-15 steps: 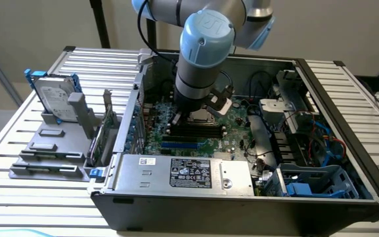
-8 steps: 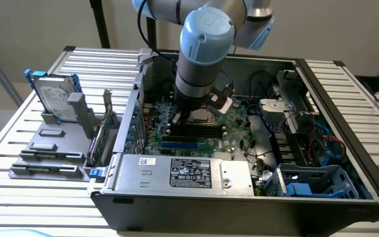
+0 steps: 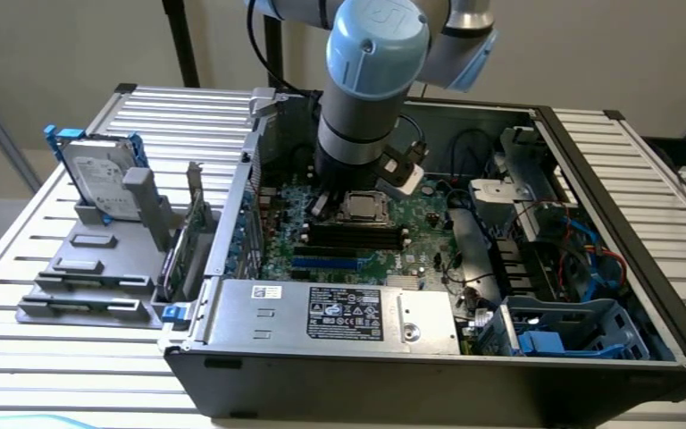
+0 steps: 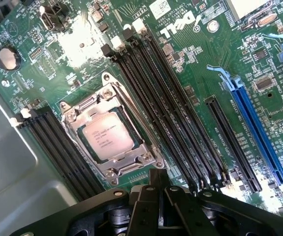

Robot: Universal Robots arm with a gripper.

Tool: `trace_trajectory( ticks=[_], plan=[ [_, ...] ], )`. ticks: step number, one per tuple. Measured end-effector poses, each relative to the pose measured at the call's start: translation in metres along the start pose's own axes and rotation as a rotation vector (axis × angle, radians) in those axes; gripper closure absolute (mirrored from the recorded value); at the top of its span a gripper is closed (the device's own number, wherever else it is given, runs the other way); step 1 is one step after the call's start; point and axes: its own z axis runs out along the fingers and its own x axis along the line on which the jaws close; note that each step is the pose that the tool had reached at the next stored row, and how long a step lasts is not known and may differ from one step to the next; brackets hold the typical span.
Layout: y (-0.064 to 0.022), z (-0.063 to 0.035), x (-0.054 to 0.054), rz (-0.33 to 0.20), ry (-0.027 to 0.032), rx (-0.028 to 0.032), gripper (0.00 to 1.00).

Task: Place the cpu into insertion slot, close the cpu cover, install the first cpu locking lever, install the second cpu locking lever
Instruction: 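Install the second cpu locking lever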

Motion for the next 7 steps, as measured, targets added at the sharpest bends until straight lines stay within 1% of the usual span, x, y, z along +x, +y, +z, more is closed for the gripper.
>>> trace_trajectory(
  ticks=[7],
  plan=[
    [0.0000,-0.0001,0.0000,0.000,0.0012,0.0009,0.89]
  ],
)
